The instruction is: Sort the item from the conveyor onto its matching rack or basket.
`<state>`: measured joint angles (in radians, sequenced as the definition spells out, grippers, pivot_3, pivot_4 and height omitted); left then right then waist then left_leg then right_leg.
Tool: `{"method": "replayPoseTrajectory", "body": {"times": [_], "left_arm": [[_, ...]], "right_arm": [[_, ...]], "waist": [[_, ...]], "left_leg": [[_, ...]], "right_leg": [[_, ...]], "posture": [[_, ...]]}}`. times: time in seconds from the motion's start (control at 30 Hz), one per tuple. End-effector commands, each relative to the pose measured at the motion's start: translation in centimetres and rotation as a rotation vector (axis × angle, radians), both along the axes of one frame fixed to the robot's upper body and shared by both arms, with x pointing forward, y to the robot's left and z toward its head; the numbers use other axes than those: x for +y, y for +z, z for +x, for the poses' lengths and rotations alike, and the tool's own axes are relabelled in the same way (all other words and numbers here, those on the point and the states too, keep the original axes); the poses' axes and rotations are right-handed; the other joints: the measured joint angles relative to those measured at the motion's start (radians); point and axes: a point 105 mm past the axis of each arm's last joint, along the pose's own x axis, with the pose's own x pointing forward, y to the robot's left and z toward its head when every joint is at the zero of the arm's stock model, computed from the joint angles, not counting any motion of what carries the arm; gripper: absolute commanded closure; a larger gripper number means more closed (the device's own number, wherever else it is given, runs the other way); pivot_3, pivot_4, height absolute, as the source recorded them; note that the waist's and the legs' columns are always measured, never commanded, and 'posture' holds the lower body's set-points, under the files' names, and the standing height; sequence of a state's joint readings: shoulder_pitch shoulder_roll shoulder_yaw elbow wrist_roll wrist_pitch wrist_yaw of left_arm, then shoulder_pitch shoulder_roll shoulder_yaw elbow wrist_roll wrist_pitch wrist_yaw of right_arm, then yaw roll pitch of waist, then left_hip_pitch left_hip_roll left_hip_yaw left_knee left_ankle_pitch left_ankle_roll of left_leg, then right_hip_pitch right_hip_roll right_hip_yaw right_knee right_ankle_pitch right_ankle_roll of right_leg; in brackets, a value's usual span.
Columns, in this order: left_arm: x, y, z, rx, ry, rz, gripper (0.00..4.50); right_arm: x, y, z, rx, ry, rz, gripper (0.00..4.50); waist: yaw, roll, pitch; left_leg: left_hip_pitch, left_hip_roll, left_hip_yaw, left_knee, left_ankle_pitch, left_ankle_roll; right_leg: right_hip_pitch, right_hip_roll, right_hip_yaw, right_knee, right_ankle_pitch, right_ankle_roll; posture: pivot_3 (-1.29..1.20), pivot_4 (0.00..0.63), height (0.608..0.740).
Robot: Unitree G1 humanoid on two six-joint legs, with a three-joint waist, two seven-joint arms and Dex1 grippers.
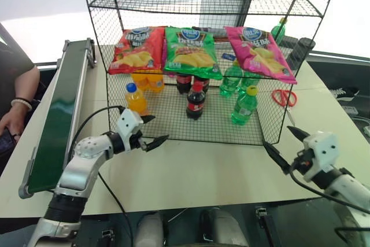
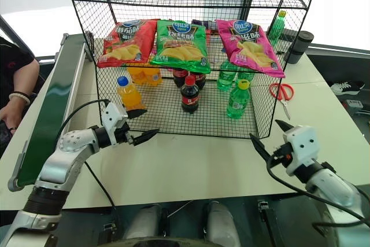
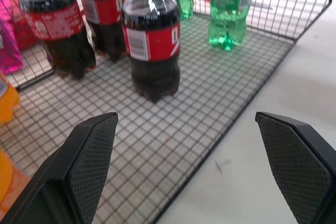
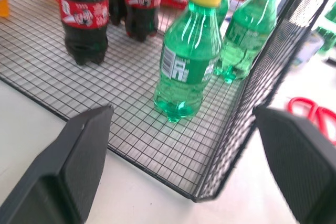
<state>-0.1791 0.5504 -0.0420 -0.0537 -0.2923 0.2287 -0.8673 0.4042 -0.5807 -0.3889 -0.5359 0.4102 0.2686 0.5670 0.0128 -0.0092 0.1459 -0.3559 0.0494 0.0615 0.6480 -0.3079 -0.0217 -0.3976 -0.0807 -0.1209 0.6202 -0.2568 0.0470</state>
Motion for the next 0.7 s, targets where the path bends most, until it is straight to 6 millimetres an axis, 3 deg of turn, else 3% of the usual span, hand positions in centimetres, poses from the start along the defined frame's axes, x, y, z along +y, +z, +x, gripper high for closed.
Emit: {"method": "replayPoseTrajectory", "body": {"times": [0.03, 0.27, 0.7], "left_arm": [[1.1, 0.0, 0.0, -0.018, 0.006, 0.020, 0.00], [2.1, -0.7, -0.1, -0.002, 0.030, 0.025, 0.00], [2.8, -0.4, -0.7, -0.007, 0.054, 0.012, 0.00]], "right_arm": [[-0.3, 1.2, -1.3, -0.004, 0.006, 0.000, 0.08], [-0.8, 0.6, -2.3, 0.036, -0.009, 0.010, 0.08], [-0.8, -0.1, -1.7, 0.053, 0.004, 0.019, 0.08]], "waist": [[0.001, 0.000, 0.000], [0.001, -0.001, 0.000], [0.001, -0.001, 0.000]], "left_leg": [[0.000, 0.000, 0.000, 0.000, 0.000, 0.000], [-0.001, 0.000, 0.000, 0.000, 0.000, 0.000], [-0.001, 0.000, 0.000, 0.000, 0.000, 0.000]], "right_leg": [[0.000, 0.000, 0.000, -0.001, 0.000, 0.000], [0.000, -0.001, 0.000, -0.003, 0.000, 0.000], [0.000, -0.001, 0.000, -0.003, 0.000, 0.000]], "posture": [[0.00, 0.150, 0.734], [0.00, 0.150, 0.734], [0.00, 0.150, 0.734]]}}
